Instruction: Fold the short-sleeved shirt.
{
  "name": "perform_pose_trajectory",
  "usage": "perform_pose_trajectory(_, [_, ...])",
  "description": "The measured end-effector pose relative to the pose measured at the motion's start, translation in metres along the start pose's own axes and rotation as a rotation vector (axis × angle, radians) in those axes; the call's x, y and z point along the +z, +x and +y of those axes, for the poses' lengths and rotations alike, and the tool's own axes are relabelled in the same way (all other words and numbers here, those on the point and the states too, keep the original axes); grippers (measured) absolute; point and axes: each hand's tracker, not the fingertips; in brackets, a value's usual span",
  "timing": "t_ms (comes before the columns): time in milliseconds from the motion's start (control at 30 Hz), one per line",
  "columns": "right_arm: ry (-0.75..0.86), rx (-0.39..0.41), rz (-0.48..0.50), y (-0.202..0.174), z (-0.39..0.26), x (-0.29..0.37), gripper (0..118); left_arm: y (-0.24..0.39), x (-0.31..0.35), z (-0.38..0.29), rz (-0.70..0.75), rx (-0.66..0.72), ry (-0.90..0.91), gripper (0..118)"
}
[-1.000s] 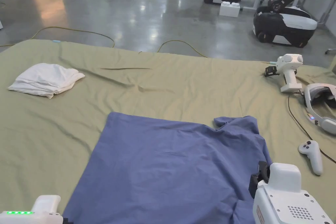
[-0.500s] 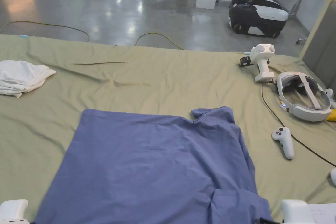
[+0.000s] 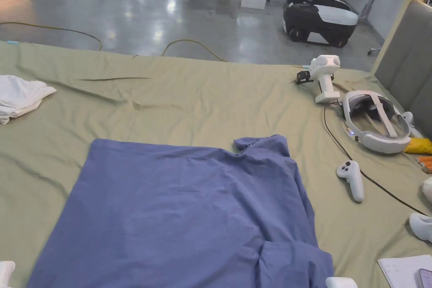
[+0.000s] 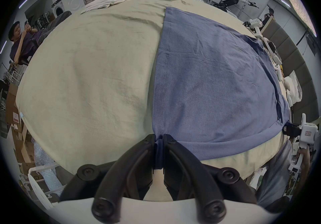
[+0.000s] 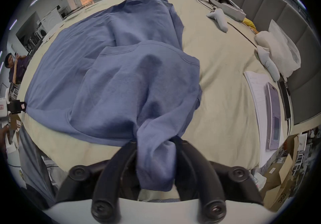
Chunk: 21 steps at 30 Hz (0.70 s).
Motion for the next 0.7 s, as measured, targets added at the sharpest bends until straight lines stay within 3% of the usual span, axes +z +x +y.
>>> perform_pose_trajectory(33, [0.027, 0.012, 0.019, 0.000, -0.001, 0.004, 16, -0.001, 0.000, 0.000, -0.003, 0.004, 0.001, 11])
perform_pose_trajectory(100, [0.027, 0.025, 0.006, -0.002, -0.003, 0.010, 12, -0.001, 0.002, -0.001, -0.007, 0.010, 0.004, 11])
perform_pose_trajectory(500, [0.000, 0.121, -0.009, 0.004, -0.024, 0.059, 9, -0.010, 0.030, -0.014, -0.050, 0.043, 0.002, 11])
perform_pose_trajectory(700, [0.084, 0.103, -0.002, 0.003, 0.002, 0.085, 9, -0.010, 0.046, 0.005, -0.077, 0.059, 0.055, 11])
